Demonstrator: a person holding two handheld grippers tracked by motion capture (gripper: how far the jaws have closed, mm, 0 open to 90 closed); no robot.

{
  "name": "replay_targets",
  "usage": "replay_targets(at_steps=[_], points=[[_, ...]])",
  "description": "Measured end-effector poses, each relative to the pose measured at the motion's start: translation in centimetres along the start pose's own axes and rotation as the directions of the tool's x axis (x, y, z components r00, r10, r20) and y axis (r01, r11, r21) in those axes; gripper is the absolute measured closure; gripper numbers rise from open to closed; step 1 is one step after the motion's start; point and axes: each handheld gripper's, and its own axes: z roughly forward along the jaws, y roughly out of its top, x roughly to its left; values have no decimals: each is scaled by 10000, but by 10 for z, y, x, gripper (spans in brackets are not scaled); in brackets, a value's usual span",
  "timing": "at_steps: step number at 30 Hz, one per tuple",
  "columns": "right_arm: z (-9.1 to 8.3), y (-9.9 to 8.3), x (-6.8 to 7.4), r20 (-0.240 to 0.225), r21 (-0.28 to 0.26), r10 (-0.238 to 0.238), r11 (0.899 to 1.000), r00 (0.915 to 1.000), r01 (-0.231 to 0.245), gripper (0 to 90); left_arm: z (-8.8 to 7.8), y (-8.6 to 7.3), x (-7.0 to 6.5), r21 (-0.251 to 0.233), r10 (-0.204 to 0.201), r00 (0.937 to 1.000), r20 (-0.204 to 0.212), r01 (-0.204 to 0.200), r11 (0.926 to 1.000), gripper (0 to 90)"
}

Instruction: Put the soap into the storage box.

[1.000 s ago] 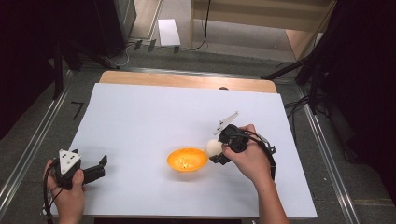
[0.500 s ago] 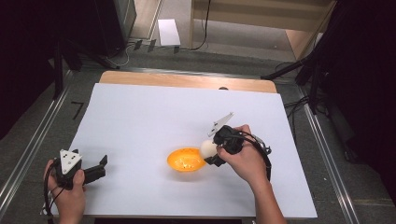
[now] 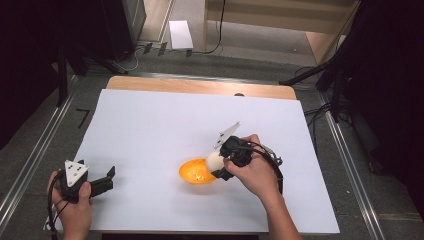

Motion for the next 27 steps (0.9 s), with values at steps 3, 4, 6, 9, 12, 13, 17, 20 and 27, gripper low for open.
replay_targets(at_steps=[3, 4, 6, 9, 12, 13, 17, 20, 27], points=[[4, 3, 3, -33, 70, -47, 10000, 10000, 47, 250, 0, 0, 0, 3, 15, 10000, 4, -15, 10000, 37], [5, 4, 4, -44, 85, -53, 10000, 10000, 53, 250, 0, 0, 0, -5, 18, 10000, 5, -18, 10000, 38], [6, 6, 5, -22, 118, -121, 9999, 9999, 121, 250, 0, 0, 0, -30, 8, 10000, 7, -8, 10000, 38], [9, 9, 6, -59, 93, -230, 9997, 9997, 230, 250, -1, 0, 0, -43, 32, 10000, 0, -32, 10000, 40], [12, 13, 9, -159, 101, -252, 9996, 9996, 254, 250, -1, 0, 0, -72, 41, 10000, -8, -41, 10000, 44], [13, 14, 9, -188, 104, -332, 9994, 9993, 334, 250, -1, 0, 0, -75, 48, 10000, -8, -48, 10000, 45], [16, 17, 12, -223, 125, -452, 9989, 9987, 454, 250, 0, 0, -1, -54, 55, 10000, 18, -54, 10000, 45], [19, 19, 14, -244, 188, -475, 9987, 9986, 479, 250, 0, 0, -1, -43, 73, 10000, -10, -73, 10000, 45], [26, 22, 16, -322, 387, -541, 9977, 9980, 553, 250, 0, 0, -1, -48, 66, 10000, 18, -66, 10000, 45]])
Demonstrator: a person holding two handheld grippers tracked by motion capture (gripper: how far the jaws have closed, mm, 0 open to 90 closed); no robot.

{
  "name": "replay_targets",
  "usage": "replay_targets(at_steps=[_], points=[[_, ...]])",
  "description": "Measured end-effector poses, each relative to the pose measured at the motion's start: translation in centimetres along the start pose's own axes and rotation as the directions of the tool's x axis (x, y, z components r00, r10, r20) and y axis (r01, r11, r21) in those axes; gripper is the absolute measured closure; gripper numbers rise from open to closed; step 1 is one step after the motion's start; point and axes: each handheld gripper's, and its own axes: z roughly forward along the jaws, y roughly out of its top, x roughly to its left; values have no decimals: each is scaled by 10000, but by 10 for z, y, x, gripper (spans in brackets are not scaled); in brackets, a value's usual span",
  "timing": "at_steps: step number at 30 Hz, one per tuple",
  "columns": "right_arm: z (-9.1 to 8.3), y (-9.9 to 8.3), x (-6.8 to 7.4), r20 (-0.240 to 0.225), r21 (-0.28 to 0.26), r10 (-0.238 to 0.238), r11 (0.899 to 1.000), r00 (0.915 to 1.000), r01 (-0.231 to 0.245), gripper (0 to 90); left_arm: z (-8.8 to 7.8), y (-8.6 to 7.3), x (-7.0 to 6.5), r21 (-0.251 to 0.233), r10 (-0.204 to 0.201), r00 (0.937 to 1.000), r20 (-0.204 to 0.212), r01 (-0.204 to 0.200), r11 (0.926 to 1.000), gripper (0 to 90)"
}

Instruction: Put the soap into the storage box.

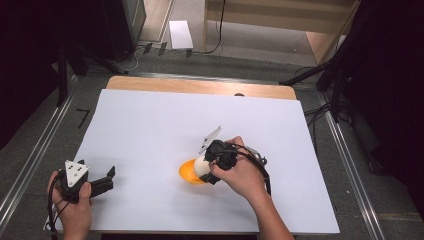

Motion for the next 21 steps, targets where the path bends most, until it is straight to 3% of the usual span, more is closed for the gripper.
replay_targets(at_steps=[8, 13, 21], points=[[9, 2, 0, -412, 210, -45, 9998, 9991, 53, 245, 0, 0, 0, -11, -21, 10000, 10, 21, 10000, 45], [2, -1, -3, -387, -352, 231, 9991, 9990, -245, 343, 0, 0, 1, 9, -16, 10000, -9, 16, 10000, 45], [1, -5, -5, -424, -319, 280, 9991, 9987, -293, 326, 0, 0, 1, -63, -98, 9999, 32, 98, 9999, 45]])
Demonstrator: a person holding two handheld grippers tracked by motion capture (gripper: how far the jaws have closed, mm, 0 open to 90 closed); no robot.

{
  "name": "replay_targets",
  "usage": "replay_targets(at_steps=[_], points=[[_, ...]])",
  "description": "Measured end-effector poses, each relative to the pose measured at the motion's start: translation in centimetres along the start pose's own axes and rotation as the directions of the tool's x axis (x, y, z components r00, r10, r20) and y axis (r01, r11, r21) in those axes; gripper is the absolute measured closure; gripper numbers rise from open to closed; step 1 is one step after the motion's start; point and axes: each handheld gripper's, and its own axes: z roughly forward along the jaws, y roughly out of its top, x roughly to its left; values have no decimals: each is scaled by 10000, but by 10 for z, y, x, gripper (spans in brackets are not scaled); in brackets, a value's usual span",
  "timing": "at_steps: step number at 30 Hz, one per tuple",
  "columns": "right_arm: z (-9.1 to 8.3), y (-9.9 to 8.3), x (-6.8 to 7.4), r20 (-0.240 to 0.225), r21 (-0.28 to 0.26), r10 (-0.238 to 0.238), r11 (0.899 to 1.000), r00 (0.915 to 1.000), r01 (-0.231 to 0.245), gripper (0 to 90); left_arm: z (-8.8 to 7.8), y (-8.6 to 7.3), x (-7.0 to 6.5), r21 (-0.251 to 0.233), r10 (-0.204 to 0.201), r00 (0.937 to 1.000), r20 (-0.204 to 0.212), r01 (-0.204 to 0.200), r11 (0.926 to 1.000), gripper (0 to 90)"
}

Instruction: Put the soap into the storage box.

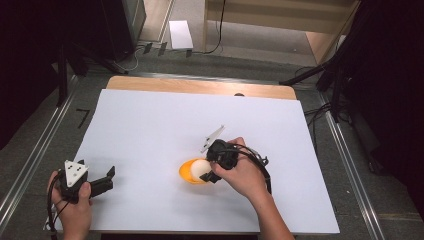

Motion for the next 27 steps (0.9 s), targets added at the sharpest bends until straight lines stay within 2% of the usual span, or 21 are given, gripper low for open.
replay_targets(at_steps=[1, 5, 6, 7, 8, 13, 16, 17, 22, 27], points=[[-2, -2, 0, 155, -54, 77, 10000, 9999, -76, 316, -1, 0, 0, -36, 7, 10000, -20, -7, 10000, 45], [-5, -8, 0, 168, -333, 243, 9992, 9996, -237, 271, -2, 0, 1, -120, -36, 10000, 12, 36, 9999, 45], [-7, -10, 0, 311, -491, 194, 9986, 9993, -178, 252, -1, 0, 1, -95, -44, 10000, 4, 44, 9999, 45], [-10, -14, 0, 614, -642, 388, 9973, 9974, -349, 205, -1, 0, 1, -60, -59, 10000, 7, 59, 10000, 45], [-10, -14, 0, 614, -642, 388, 9973, 9974, -349, 205, -1, 0, 1, -41, -57, 10000, 9, 57, 10000, 45], [-20, -27, -3, 1168, -1109, 908, 9908, 9890, -779, 113, 0, 1, 1, 90, -81, 10000, 31, 81, 9999, 45], [-27, -39, -7, 1327, -1545, 1361, 9812, 9818, -1152, 19, 1, 1, 1, 146, -84, 10000, 4, 84, 9999, 45], [-27, -39, -7, 1327, -1545, 1361, 9812, 9818, -1152, 19, 1, 1, 1, 143, -88, 10000, -4, 88, 9999, 45], [-35, -54, -15, 1570, -1908, 1823, 9699, 9706, -1513, 0, 1, 1, 2, 152, -149, 9999, 45, 149, 9998, 45], [-43, -75, -25, 1799, -2210, 2282, 9572, 9568, -1867, 0, 2, 1, 2, 203, -160, 9999, 45, 159, 9997, 45]])
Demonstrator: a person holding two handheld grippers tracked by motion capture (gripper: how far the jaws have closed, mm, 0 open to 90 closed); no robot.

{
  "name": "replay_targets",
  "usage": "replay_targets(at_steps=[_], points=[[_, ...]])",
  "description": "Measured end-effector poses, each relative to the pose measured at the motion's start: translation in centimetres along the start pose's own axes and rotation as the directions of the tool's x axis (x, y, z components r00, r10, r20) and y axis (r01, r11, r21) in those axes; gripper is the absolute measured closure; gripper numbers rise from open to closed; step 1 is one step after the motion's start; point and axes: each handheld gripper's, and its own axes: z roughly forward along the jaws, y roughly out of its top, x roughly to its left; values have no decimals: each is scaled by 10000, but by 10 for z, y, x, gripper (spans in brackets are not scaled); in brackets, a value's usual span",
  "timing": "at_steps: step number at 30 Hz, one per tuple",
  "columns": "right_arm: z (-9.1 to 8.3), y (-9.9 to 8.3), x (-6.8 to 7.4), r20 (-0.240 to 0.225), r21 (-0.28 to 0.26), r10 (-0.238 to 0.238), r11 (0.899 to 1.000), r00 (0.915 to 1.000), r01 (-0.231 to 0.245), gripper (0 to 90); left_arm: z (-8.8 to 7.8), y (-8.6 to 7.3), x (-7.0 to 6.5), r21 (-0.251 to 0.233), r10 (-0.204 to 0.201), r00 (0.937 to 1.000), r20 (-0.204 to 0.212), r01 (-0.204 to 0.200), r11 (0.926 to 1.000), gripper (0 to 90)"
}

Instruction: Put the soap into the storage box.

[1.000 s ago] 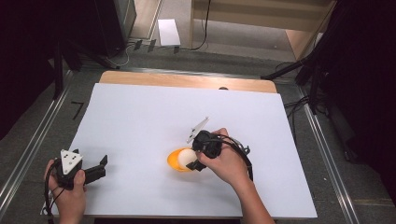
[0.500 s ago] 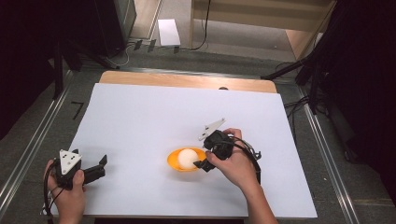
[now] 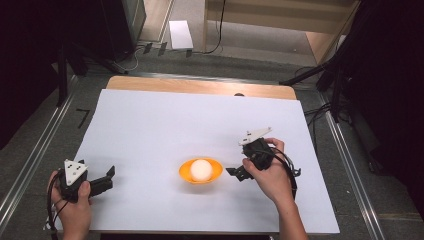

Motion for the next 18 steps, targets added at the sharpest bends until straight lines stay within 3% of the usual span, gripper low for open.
replay_targets(at_steps=[9, 18], points=[[-14, -40, -26, 584, -293, 903, 9956, 9942, -887, 0, 1, 0, 0, 88, -18, 10000, -1, 18, 10000, 45], [-24, -78, -45, 938, -625, 1683, 9847, 9813, -1629, 0, 1, 0, 0, 90, -18, 10000, -20, 18, 10000, 45]])
